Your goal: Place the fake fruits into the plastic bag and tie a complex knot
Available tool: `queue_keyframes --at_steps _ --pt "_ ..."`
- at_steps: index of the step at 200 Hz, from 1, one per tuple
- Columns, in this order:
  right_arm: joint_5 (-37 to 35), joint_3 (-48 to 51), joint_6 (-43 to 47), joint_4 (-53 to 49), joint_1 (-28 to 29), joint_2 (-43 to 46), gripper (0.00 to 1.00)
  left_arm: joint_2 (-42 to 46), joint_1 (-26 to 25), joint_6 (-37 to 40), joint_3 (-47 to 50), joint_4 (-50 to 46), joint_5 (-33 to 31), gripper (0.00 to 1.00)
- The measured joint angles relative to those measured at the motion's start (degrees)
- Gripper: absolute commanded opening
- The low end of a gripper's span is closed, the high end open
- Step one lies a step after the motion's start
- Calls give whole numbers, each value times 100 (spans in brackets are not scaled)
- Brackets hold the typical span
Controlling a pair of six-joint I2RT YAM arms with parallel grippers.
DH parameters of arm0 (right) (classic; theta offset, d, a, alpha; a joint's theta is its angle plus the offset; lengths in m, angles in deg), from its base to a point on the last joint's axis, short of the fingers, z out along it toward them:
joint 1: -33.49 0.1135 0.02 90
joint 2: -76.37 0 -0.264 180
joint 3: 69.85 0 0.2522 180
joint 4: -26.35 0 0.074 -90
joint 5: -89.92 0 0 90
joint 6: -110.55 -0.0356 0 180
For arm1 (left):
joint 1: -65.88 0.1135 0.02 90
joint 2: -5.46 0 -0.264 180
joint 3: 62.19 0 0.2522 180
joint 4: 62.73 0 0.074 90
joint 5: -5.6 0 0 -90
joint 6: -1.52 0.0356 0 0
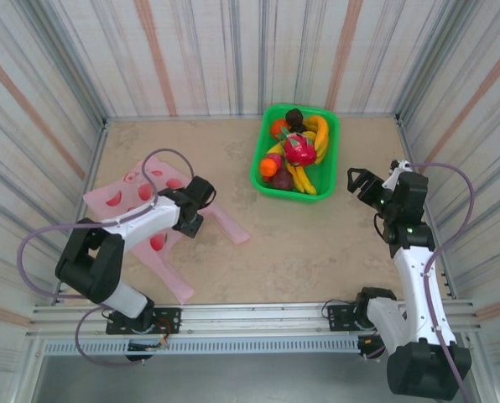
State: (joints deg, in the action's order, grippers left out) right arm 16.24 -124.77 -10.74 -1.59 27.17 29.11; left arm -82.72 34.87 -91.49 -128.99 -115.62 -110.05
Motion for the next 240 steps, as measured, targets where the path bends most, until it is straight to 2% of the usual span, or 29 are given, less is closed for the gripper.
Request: queue_keyframes --at_steps 16,37,80,135,169,204,240 --pt "-2 0 0 -11 0 4 99 -131 0 4 -11 35 -120 55" --pt "-4 0 0 -15 0 7 99 -280 2 13 -11 61 -251 40" --pt "-4 0 2 -74 0 7 99 -289 2 55 -85 79 -369 0" --pt "-20 2 2 -96 0 22 99 4 42 -37 -549 -304 -389 0" --pt "-17 0 2 -151 70 22 99 278 341 -315 -1147 -824 -24 0" --pt "-2 -87 24 -271 164 13 99 590 610 -487 -1733 -1342 752 0" --pt "4 -258 46 -402 337 -52 99 752 1054 -791 -2354 -1823 1843 0"
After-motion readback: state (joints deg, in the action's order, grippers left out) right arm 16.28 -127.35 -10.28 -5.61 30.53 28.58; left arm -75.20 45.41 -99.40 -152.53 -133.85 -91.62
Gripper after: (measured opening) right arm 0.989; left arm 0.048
